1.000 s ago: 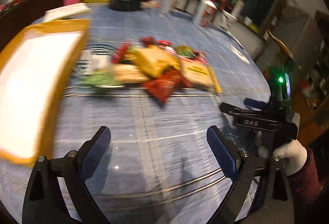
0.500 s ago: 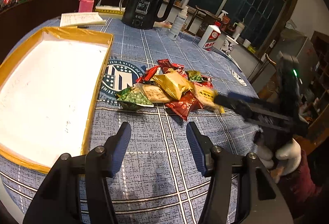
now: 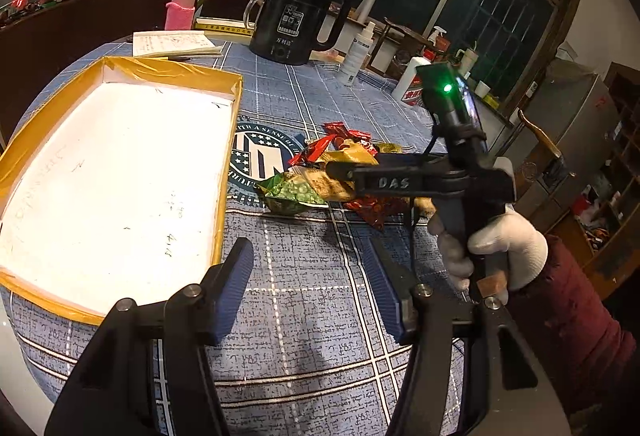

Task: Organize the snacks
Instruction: 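Grasp the red candy pack with the left tool while the right grasps a yellow pastry bag, then carry both packs to the white tray and open both tools to drop them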

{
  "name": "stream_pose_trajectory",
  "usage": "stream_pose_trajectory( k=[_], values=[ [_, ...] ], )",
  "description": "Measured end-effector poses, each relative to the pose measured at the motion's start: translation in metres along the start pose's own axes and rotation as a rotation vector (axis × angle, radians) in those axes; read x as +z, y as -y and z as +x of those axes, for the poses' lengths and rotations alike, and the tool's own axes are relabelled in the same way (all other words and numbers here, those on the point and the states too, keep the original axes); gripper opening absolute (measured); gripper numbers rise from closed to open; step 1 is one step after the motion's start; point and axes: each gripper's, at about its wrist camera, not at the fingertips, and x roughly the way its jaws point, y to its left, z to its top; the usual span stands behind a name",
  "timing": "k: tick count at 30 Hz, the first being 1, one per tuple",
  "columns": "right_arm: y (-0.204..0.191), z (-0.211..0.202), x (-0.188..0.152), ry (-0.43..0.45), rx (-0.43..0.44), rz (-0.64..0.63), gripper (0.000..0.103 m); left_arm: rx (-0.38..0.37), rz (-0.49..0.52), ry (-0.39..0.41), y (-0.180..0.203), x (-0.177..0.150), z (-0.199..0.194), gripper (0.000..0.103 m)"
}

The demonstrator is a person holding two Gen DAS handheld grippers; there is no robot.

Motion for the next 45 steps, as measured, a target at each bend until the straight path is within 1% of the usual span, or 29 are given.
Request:
stream_pose_trajectory(
  k=[2, 3, 4, 5, 7, 10, 14, 16, 18, 19, 22, 26, 28, 31, 32, 33, 34, 35, 37, 40, 45],
  values=[
    [-0.001, 0.002, -0.003, 0.002, -0.02, -0.004, 0.081, -0.008, 0.003, -0.004, 0.001, 0.0, 0.002, 0.056],
    [0.001, 0.0, -0.005, 0.01, -0.021, 0.008, 0.067, -0.009, 0.005, -0.007, 0.002, 0.001, 0.003, 0.056],
    [0.004, 0.0, -0.005, 0.004, 0.007, 0.03, 0.064, -0.011, 0.008, -0.009, 0.003, 0.001, 0.004, 0.056],
    [0.006, 0.0, -0.005, 0.005, 0.037, 0.05, 0.063, -0.012, 0.008, -0.01, 0.003, 0.001, 0.005, 0.056],
    [0.009, -0.006, -0.007, 0.019, 0.067, 0.072, 0.058, -0.014, 0.008, -0.012, 0.005, 0.002, 0.007, 0.056],
    [0.011, -0.016, -0.012, 0.042, 0.093, 0.088, 0.057, -0.012, 0.023, -0.022, 0.011, 0.004, 0.012, 0.056],
    [0.023, -0.048, -0.024, 0.11, 0.151, 0.152, 0.057, -0.028, 0.073, -0.04, 0.027, 0.007, 0.018, 0.056],
    [0.035, -0.067, -0.034, 0.148, 0.186, 0.193, 0.057, -0.046, 0.117, -0.06, 0.041, 0.009, 0.025, 0.056],
    [0.046, -0.08, -0.043, 0.169, 0.198, 0.22, 0.057, -0.052, 0.175, -0.081, 0.058, 0.011, 0.035, 0.056],
    [0.052, -0.087, -0.049, 0.177, 0.197, 0.233, 0.057, -0.052, 0.221, -0.096, 0.07, 0.012, 0.045, 0.056],
    [0.071, -0.097, -0.067, 0.178, 0.198, 0.278, 0.057, -0.052, 0.295, -0.142, 0.091, 0.015, 0.073, 0.056],
    [0.092, -0.104, -0.088, 0.172, 0.19, 0.332, 0.057, -0.048, 0.338, -0.193, 0.108, 0.019, 0.108, 0.056],
    [0.098, -0.105, -0.095, 0.171, 0.192, 0.344, 0.057, -0.033, 0.363, -0.212, 0.113, 0.02, 0.122, 0.056],
    [0.1, -0.105, -0.101, 0.166, 0.205, 0.351, 0.057, 0.017, 0.409, -0.224, 0.121, 0.019, 0.137, 0.056],
    [0.1, -0.106, -0.103, 0.168, 0.206, 0.347, 0.057, 0.021, 0.417, -0.234, 0.122, 0.018, 0.141, 0.055],
    [0.099, -0.106, -0.104, 0.17, 0.207, 0.343, 0.057, 0.029, 0.424, -0.244, 0.123, 0.017, 0.145, 0.048],
    [0.096, -0.107, -0.104, 0.174, 0.209, 0.338, 0.057, 0.044, 0.434, -0.255, 0.124, 0.013, 0.148, 0.037],
    [0.095, -0.107, -0.103, 0.176, 0.211, 0.334, 0.057, 0.056, 0.439, -0.263, 0.124, 0.012, 0.151, 0.033],
    [0.09, -0.109, -0.104, 0.184, 0.204, 0.319, 0.057, 0.064, 0.445, -0.248, 0.125, 0.011, 0.152, 0.03],
    [0.083, -0.113, -0.104, 0.194, 0.181, 0.293, 0.057, 0.073, 0.417, -0.225, 0.123, 0.011, 0.146, 0.028],
    [0.072, -0.121, -0.102, 0.2, 0.162, 0.271, 0.057, 0.026, 0.323, -0.161, 0.107, 0.019, 0.12, 0.028]
  ],
)
